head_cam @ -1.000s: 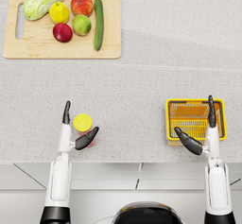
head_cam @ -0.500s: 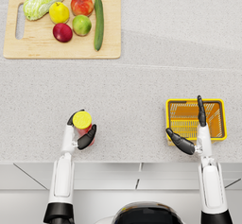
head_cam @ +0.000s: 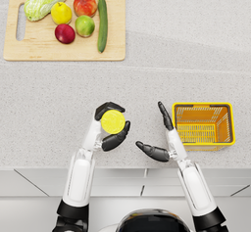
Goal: Pick up the red potato chip and place it into the yellow basket
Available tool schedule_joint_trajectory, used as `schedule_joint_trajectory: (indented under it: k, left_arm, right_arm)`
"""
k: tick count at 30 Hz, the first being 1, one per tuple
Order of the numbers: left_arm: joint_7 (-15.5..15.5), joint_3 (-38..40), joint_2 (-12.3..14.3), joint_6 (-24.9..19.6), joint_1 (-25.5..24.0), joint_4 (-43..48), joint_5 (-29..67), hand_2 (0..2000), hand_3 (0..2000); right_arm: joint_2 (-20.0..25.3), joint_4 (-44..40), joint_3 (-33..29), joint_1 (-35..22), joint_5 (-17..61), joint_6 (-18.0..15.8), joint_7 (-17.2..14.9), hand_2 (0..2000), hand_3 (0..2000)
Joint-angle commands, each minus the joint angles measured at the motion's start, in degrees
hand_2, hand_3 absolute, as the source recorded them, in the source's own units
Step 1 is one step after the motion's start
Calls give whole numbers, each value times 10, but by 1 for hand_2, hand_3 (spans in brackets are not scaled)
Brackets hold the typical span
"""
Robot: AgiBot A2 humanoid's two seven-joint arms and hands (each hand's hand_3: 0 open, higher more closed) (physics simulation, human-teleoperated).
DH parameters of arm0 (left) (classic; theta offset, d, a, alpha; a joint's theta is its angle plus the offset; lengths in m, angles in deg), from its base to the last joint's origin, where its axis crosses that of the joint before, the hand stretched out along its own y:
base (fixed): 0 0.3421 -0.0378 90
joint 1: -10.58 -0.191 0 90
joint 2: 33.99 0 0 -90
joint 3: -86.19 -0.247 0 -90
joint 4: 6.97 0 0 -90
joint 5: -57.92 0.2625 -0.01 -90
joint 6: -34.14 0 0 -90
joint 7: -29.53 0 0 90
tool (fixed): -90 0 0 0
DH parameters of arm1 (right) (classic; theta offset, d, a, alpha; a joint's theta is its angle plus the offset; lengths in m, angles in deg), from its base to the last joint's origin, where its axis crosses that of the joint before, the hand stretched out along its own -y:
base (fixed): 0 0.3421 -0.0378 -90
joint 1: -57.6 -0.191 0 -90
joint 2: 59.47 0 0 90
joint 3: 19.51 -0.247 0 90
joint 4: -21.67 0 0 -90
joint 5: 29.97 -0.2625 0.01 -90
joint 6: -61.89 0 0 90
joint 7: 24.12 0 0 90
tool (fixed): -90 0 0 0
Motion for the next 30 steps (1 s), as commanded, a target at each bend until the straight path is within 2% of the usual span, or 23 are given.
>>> schedule_joint_trajectory:
  k: [1, 9, 11, 12, 13, 14, 17, 18, 19, 20, 23, 24, 25, 28, 30]
  left_arm:
    - [0, -60, 30, 0, 29, 33, 0, 2000, 2000]
    - [-2, -142, 18, -4, -1, 22, 0, 2000, 2000]
    - [0, -145, 15, -5, -1, 21, 2, 2000, 2000]
    - [0, -144, 12, -5, -1, 25, 3, 2000, 2000]
    - [-1, -143, 11, -2, 0, 30, 3, 2000, 2000]
    - [-1, -144, 10, 6, 1, 27, 3, 2000, 2000]
    - [-5, -141, 4, 28, -4, 38, 2, 2000, 2000]
    - [-5, -138, 5, 32, -4, 39, 2, 2000, 2000]
    - [-5, -134, 4, 34, -4, 41, 2, 639, 1673]
    - [-3, -114, 1, 45, -9, 59, 1, 0, 1347]
    - [0, 3, 6, 57, -8, 99, 1, 0, 367]
    - [0, 62, 6, 53, -8, 109, 0, 0, 40]
    - [0, 120, 5, 57, -9, 109, 0, 0, 0]
    - [1, 237, 14, 63, -28, 89, 0, 0, 0]
    - [1, 280, 23, 64, -42, 67, 0, 0, 0]
  right_arm:
    - [29, -14, 24, -37, 0, 0, 0, 0, 0]
    - [57, -18, 26, -63, 0, 1, 0, 0, 0]
    - [57, -15, 23, -64, 1, -18, -3, 0, 0]
    - [55, -14, 20, -63, 1, -26, -4, 1361, 327]
    - [54, -14, 21, -63, 2, -74, -3, 2000, 653]
    - [54, -14, 21, -63, 3, -102, -3, 2000, 980]
    - [54, -17, 19, -68, 2, -135, 1, 2000, 1960]
    - [54, -19, 16, -68, 1, -138, 1, 2000, 2000]
    - [56, -18, 10, -71, 1, -139, 1, 2000, 2000]
    - [60, -16, -3, -76, 1, -138, 0, 2000, 2000]
    - [78, -27, -82, -102, 1, -135, 1, 2000, 2000]
    - [22, -29, -67, -130, 1, -131, 3, 2000, 2000]
    - [68, -24, -141, -132, 0, -133, 4, 2000, 2000]
    - [61, -4, -209, -147, 0, -135, 3, 2000, 2000]
    - [56, 11, -252, -150, 0, -137, 3, 2000, 2000]
